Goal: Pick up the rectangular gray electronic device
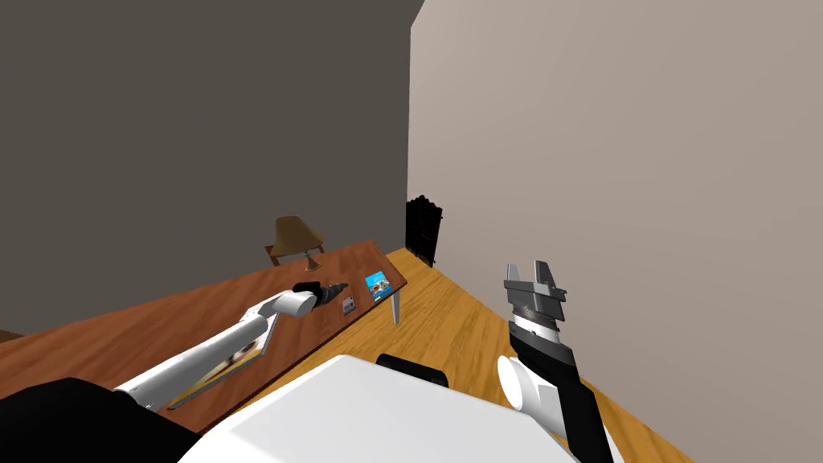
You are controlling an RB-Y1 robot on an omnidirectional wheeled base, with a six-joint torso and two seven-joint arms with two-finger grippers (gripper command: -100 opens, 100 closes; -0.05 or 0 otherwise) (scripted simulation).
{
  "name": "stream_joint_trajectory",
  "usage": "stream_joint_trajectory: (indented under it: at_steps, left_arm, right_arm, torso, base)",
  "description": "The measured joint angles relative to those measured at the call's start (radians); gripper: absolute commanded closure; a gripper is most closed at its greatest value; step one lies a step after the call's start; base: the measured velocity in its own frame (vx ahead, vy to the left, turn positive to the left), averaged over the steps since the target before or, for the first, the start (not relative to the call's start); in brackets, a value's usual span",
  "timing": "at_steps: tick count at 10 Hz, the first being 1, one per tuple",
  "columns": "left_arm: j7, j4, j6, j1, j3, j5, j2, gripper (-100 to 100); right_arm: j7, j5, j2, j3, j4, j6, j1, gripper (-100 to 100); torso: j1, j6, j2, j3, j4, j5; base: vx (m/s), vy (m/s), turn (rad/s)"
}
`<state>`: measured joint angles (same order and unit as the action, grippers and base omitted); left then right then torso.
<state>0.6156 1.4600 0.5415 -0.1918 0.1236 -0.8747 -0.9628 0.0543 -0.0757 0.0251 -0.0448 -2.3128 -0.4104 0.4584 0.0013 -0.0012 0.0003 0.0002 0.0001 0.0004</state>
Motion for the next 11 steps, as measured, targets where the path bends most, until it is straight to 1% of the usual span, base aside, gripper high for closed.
stream_joint_trajectory:
  at_steps: [1, 4, 5, 6, 7, 8, 9, 10, 11]
  left_arm:
    - [0.015, -0.033, 0.022, 0.019, 0.014, -0.029, -0.017, -100]
    - [0.037, -0.107, 0.081, 0.038, 0.034, -0.097, -0.052, -100]
    - [0.051, -0.142, 0.101, 0.051, 0.046, -0.127, -0.064, -100]
    - [0.063, -0.181, 0.128, 0.069, 0.063, -0.155, -0.074, -100]
    - [0.066, -0.2, 0.152, 0.072, 0.066, -0.173, -0.086, -100]
    - [0.075, -0.235, 0.176, 0.08, 0.076, -0.202, -0.096, -100]
    - [0.091, -0.266, 0.199, 0.077, 0.085, -0.24, -0.109, -100]
    - [0.093, -0.283, 0.216, 0.081, 0.092, -0.251, -0.113, -100]
    - [0.107, -0.336, 0.234, 0.105, 0.108, -0.275, -0.109, -100]
  right_arm:
    - [0.0, 0.0, 0.0, 0.0, 0.0, 0.0, 0.0, 0]
    - [0.0, 0.0, 0.0, 0.0, 0.0, 0.0, 0.0, 0]
    - [0.0, 0.0, 0.0, 0.0, 0.0, 0.0, 0.0, 0]
    - [0.0, 0.0, 0.0, 0.0, 0.0, 0.0, 0.0, 0]
    - [0.0, 0.0, 0.0, 0.0, 0.0, 0.0, 0.0, 0]
    - [0.0, 0.0, 0.0, 0.0, 0.0, 0.0, 0.0, 0]
    - [0.0, 0.0, 0.0, 0.0, 0.0, 0.0, 0.0, 0]
    - [0.0, 0.0, 0.0, 0.0, 0.0, 0.0, 0.0, 0]
    - [0.0, 0.0, 0.0, 0.0, 0.0, 0.0, 0.0, 0]
  torso:
    - [0.0, 0.001, 0.0, 0.0, 0.0, 0.0]
    - [0.0, 0.0, 0.0, 0.0, 0.0, 0.0]
    - [0.0, 0.001, 0.0, 0.0, 0.0, 0.0]
    - [0.001, 0.001, 0.0, 0.0, 0.0, 0.0]
    - [0.001, -0.001, 0.0, 0.0, 0.0, 0.0]
    - [0.0, 0.0, 0.0, 0.0, 0.0, 0.0]
    - [0.0, 0.001, 0.001, 0.0, 0.0, 0.0]
    - [0.001, -0.001, 0.0, 0.0, 0.0, 0.0]
    - [0.0, 0.0, 0.0, 0.0, 0.0, 0.0]
  base:
    - [-0.012, 0.021, -0.151]
    - [-0.018, 0.021, -0.212]
    - [-0.026, 0.033, -0.432]
    - [-0.021, 0.032, -0.143]
    - [-0.017, 0.021, -0.201]
    - [-0.028, 0.024, -0.426]
    - [-0.023, 0.029, -0.12]
    - [-0.017, 0.018, -0.183]
    - [-0.022, 0.021, -0.4]
